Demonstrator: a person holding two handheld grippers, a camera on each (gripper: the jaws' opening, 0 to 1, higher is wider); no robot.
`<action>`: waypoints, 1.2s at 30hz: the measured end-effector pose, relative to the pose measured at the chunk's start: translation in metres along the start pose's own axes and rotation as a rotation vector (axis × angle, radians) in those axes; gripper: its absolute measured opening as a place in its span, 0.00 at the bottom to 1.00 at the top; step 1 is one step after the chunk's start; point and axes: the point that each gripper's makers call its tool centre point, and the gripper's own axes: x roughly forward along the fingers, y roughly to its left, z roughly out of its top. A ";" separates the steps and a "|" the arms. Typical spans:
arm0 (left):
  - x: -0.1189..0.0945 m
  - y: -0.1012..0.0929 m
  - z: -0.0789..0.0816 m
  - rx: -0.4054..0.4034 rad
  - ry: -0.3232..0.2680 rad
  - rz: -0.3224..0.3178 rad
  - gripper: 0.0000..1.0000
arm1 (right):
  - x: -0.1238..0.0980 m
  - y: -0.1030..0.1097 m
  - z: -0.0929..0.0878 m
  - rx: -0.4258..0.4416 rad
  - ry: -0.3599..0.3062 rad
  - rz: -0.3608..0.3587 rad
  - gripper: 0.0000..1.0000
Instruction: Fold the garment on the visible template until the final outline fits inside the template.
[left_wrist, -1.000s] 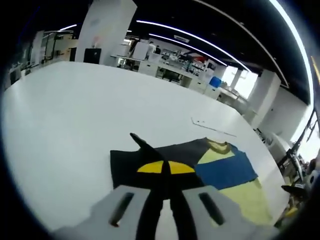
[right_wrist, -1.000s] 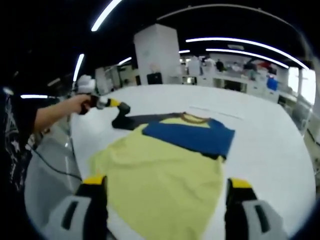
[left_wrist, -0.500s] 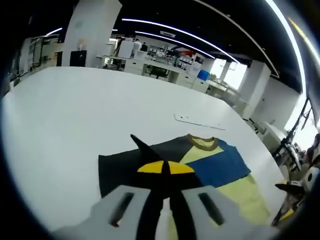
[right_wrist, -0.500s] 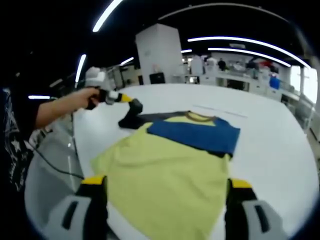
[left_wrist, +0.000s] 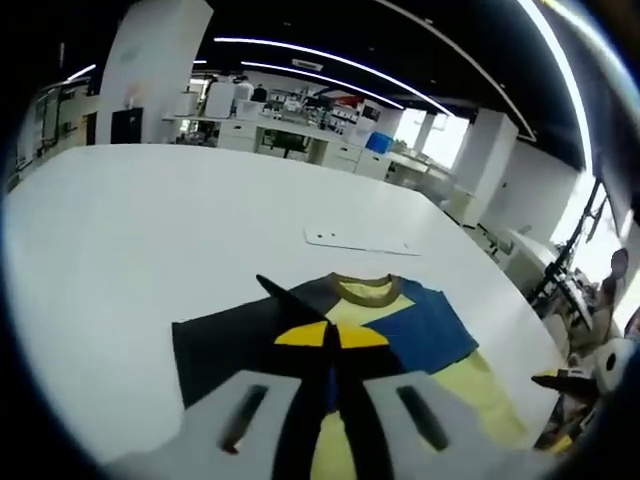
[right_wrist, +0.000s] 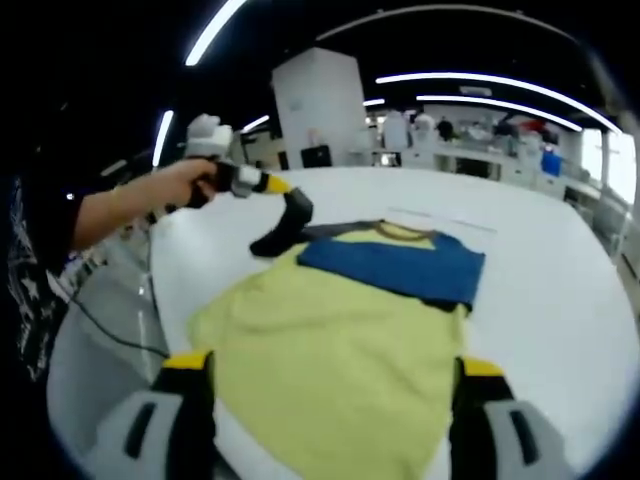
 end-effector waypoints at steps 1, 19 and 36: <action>0.002 -0.003 0.000 0.001 0.001 -0.006 0.00 | 0.001 0.001 -0.001 -0.006 0.005 0.003 0.99; 0.032 -0.064 0.006 -0.012 -0.011 -0.114 0.00 | 0.006 0.009 -0.003 -0.024 0.010 0.025 0.99; 0.061 -0.117 0.000 0.057 -0.001 -0.197 0.00 | 0.002 0.002 -0.010 -0.015 0.028 0.003 0.99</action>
